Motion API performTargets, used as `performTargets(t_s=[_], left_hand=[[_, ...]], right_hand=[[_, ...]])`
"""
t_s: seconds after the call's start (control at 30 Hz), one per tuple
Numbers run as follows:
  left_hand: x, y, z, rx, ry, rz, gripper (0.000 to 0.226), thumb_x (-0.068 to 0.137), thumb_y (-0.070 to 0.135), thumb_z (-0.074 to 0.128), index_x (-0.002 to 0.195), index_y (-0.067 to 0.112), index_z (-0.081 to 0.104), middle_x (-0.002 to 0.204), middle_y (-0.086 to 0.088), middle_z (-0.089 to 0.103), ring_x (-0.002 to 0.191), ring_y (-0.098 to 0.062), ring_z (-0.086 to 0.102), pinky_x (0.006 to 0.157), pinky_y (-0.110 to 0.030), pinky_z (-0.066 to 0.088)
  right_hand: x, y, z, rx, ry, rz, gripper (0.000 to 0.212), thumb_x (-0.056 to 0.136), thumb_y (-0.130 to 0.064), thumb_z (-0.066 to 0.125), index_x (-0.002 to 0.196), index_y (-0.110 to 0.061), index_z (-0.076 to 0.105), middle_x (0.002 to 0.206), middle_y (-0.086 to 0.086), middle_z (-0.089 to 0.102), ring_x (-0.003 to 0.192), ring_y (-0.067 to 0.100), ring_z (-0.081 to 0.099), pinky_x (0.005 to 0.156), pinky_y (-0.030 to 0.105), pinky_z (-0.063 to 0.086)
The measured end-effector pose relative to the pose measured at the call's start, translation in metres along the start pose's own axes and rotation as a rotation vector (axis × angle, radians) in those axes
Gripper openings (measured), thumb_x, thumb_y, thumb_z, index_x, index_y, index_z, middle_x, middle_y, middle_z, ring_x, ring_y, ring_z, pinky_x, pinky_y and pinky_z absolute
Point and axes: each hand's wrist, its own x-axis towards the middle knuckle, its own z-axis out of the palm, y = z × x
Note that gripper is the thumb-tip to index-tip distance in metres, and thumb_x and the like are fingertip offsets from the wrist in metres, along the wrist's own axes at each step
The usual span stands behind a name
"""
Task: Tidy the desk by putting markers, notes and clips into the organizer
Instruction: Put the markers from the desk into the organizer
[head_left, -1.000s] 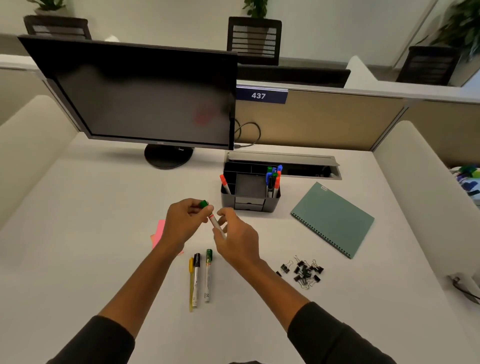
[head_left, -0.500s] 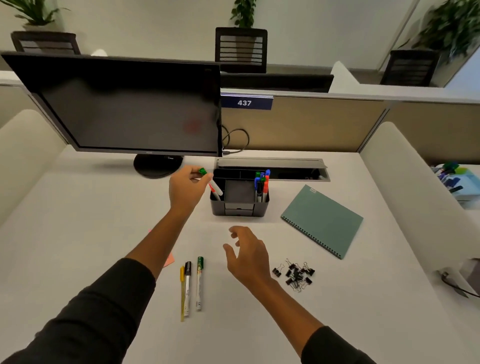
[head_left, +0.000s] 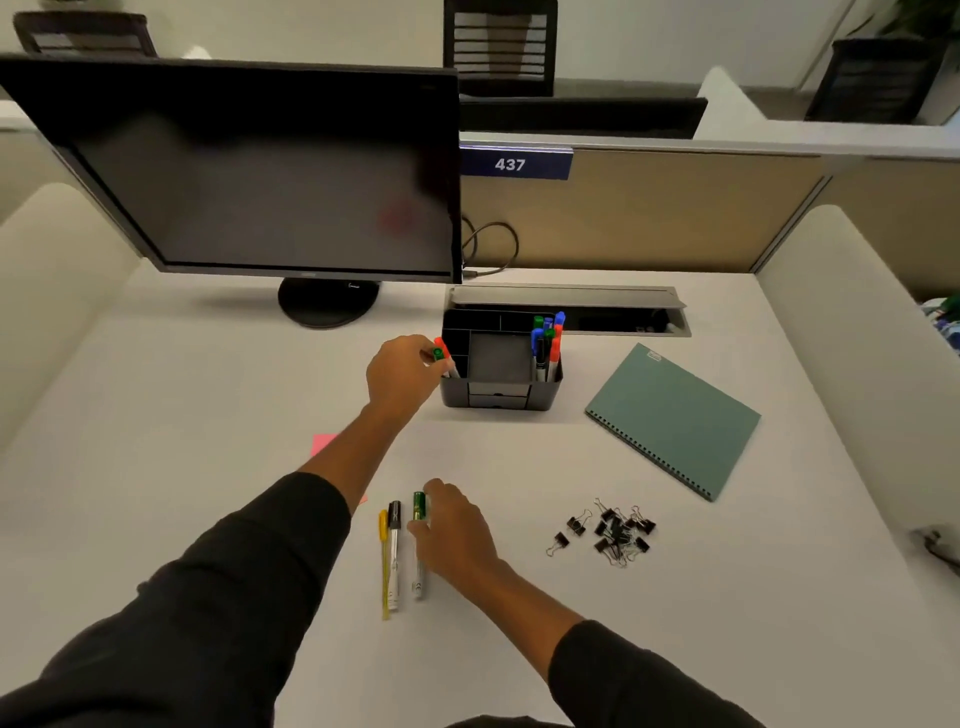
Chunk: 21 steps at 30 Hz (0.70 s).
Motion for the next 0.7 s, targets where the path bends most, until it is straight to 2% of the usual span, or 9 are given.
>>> performTargets(t_s=[0.07, 0.2, 0.3, 0.43, 0.5, 0.6, 0.7], left_hand=[[0.001, -0.003, 0.001, 0.020, -0.015, 0.004, 0.032, 0.090, 0.043, 0.076, 0.110, 0.019, 0.078, 0.102, 0.001, 0.077, 0.086, -0.017, 0.066, 0.070, -0.027, 0.046], [0.004, -0.007, 0.004, 0.061, -0.051, 0.014, 0.030, 0.092, 0.041, 0.074, 0.110, 0.018, 0.078, 0.101, -0.001, 0.077, 0.085, -0.020, 0.068, 0.069, -0.027, 0.045], [0.005, -0.006, 0.005, 0.056, -0.063, 0.007, 0.032, 0.092, 0.043, 0.073, 0.107, 0.015, 0.078, 0.098, -0.002, 0.076, 0.083, -0.021, 0.067, 0.069, -0.029, 0.049], [0.007, -0.006, 0.005, 0.034, -0.061, -0.001, 0.038, 0.090, 0.049, 0.074, 0.107, 0.015, 0.077, 0.097, -0.003, 0.077, 0.083, -0.020, 0.067, 0.070, -0.031, 0.052], [0.004, -0.008, 0.002, -0.008, -0.037, -0.016, 0.042, 0.088, 0.049, 0.076, 0.113, 0.016, 0.076, 0.102, -0.001, 0.077, 0.088, -0.019, 0.068, 0.072, -0.028, 0.050], [-0.010, -0.013, -0.004, -0.095, 0.029, -0.055, 0.042, 0.090, 0.045, 0.077, 0.120, 0.016, 0.073, 0.105, 0.002, 0.077, 0.095, -0.017, 0.069, 0.076, -0.027, 0.050], [-0.038, -0.027, -0.008, -0.158, 0.090, -0.109, 0.035, 0.092, 0.040, 0.074, 0.117, 0.016, 0.073, 0.102, 0.003, 0.076, 0.091, -0.013, 0.066, 0.075, -0.025, 0.047]], right_hand=[[0.005, -0.008, 0.005, -0.059, 0.001, 0.005, 0.040, 0.095, -0.020, 0.070, 0.129, -0.015, 0.049, 0.121, 0.007, 0.059, 0.104, 0.027, 0.065, 0.079, 0.028, 0.050], [0.010, -0.019, 0.013, -0.211, -0.010, -0.012, 0.053, 0.087, -0.011, 0.078, 0.131, -0.014, 0.047, 0.125, 0.009, 0.055, 0.103, 0.025, 0.064, 0.086, 0.031, 0.058], [0.011, -0.019, 0.013, -0.266, -0.043, -0.038, 0.043, 0.086, -0.003, 0.075, 0.123, -0.011, 0.053, 0.125, 0.010, 0.052, 0.099, 0.026, 0.063, 0.081, 0.030, 0.055], [0.012, -0.005, 0.003, -0.276, -0.048, -0.083, 0.033, 0.087, 0.001, 0.067, 0.117, -0.007, 0.055, 0.121, 0.012, 0.054, 0.096, 0.029, 0.064, 0.071, 0.026, 0.043], [0.014, 0.002, -0.010, -0.239, -0.003, -0.092, 0.027, 0.088, 0.001, 0.061, 0.113, -0.007, 0.056, 0.113, 0.012, 0.056, 0.092, 0.030, 0.063, 0.069, 0.028, 0.044], [0.023, 0.008, -0.043, -0.156, 0.147, -0.089, 0.024, 0.084, -0.005, 0.060, 0.107, -0.012, 0.059, 0.103, 0.008, 0.059, 0.086, 0.030, 0.060, 0.073, 0.040, 0.055], [0.038, 0.001, -0.089, -0.016, 0.314, -0.140, 0.027, 0.084, -0.009, 0.070, 0.107, -0.020, 0.062, 0.100, -0.001, 0.064, 0.089, 0.019, 0.062, 0.078, 0.037, 0.059]])
